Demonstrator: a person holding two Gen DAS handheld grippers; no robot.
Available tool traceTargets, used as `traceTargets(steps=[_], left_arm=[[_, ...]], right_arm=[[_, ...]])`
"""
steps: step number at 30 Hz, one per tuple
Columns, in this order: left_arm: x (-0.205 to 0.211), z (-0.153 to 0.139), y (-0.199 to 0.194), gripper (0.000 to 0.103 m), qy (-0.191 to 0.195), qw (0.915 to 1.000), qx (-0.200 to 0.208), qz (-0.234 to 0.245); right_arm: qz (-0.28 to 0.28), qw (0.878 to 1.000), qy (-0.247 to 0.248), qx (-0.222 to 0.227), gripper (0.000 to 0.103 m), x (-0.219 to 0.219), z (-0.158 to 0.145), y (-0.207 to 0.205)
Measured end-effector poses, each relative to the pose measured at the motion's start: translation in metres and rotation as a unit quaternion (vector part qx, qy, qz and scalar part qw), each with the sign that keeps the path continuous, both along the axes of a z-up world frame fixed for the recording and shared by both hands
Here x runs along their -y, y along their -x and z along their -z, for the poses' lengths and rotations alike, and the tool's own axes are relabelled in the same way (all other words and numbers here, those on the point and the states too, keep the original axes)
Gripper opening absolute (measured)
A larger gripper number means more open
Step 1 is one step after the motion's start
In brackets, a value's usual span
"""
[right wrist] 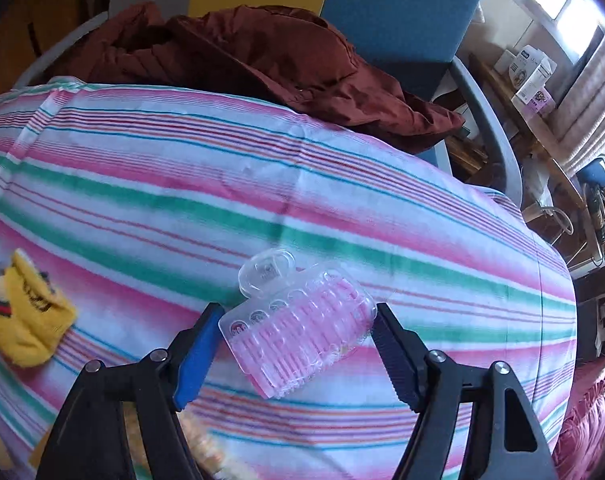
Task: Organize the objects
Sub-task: 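Grasp the pink clear hair clip with the right tool while the left tool holds the sponge, then carry the sponge and hair clip into the gold tray and open both tools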
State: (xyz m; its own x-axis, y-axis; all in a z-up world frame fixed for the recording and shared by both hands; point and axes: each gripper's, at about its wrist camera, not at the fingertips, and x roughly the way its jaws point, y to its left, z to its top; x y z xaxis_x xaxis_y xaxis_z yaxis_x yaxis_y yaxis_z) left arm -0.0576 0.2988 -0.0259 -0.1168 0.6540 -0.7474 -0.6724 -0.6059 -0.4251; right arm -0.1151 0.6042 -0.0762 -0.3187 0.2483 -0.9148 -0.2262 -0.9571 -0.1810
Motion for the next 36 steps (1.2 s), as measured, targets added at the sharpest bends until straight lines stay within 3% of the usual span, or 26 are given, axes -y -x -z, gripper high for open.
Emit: traceTargets(steps=[8,14,18,26,30,36], left_arm=[[0.028,-0.026,-0.016,0.060,-0.018,0.9992,-0.034,-0.014],[0.078,-0.046,-0.024,0.060,-0.026,0.9965,-0.059,-0.053],[0.124,-0.054,-0.023,0.060,-0.024,0.9927,-0.074,-0.091],[0.199,-0.042,-0.020,0.060,0.002,0.9830,-0.081,-0.165],[0.222,-0.029,-0.021,0.061,0.016,0.9779,-0.076,-0.194],[0.249,-0.011,-0.013,0.076,0.033,0.9696,-0.069,-0.232]], right_arm=[[0.004,0.997,0.016,-0.069,0.076,0.058,-0.050,-0.040],[-0.027,0.992,0.043,-0.118,0.076,0.123,-0.084,-0.050],[-0.065,0.982,0.093,-0.149,0.076,0.177,-0.104,-0.049],[-0.130,0.965,0.171,-0.150,0.076,0.282,-0.102,-0.013],[-0.120,0.965,0.187,-0.141,0.077,0.312,-0.093,0.016],[-0.100,0.963,0.200,-0.150,0.083,0.329,-0.091,0.032]])
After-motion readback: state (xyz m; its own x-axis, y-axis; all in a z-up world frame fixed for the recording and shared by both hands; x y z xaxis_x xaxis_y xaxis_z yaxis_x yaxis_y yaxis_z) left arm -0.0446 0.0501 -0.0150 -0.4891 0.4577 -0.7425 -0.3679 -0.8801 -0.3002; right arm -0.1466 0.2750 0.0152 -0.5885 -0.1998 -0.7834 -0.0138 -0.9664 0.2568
